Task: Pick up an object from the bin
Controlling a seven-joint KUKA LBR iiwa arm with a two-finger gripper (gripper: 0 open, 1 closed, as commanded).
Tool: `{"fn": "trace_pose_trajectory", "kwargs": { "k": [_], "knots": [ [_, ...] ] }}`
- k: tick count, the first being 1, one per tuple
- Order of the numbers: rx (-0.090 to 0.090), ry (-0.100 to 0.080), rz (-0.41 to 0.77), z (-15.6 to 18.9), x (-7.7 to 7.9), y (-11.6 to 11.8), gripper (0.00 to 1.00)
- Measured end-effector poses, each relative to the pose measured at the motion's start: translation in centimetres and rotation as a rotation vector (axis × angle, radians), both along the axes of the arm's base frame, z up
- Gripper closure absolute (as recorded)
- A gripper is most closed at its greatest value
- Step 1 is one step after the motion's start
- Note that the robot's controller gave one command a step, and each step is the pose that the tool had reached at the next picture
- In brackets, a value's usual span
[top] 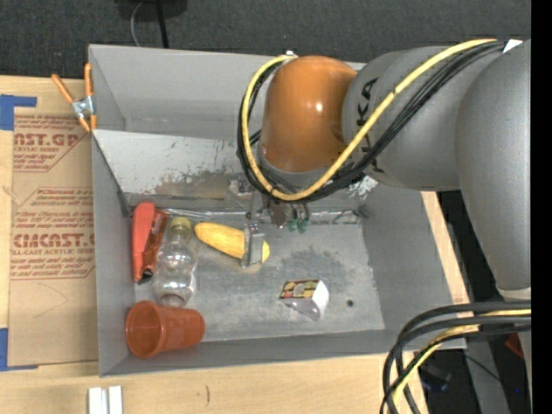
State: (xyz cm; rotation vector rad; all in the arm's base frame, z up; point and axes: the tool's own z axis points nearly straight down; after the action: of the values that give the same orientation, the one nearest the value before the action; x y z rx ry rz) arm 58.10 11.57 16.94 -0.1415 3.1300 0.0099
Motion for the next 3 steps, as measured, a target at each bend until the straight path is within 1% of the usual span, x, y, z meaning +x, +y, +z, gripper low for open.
{"fn": "trace_pose_trajectory", "kwargs": {
  "k": [1,2,3],
  "knots": [
    [0.0,0.0,0.0,0.0,0.0,0.0,0.0],
    [0.003,-0.005,-0.075,-3.9,0.3,-1.5,0.0],
    [0.003,0.002,-0.198,-6.6,-0.3,-4.0,0.0]
  ]
}}
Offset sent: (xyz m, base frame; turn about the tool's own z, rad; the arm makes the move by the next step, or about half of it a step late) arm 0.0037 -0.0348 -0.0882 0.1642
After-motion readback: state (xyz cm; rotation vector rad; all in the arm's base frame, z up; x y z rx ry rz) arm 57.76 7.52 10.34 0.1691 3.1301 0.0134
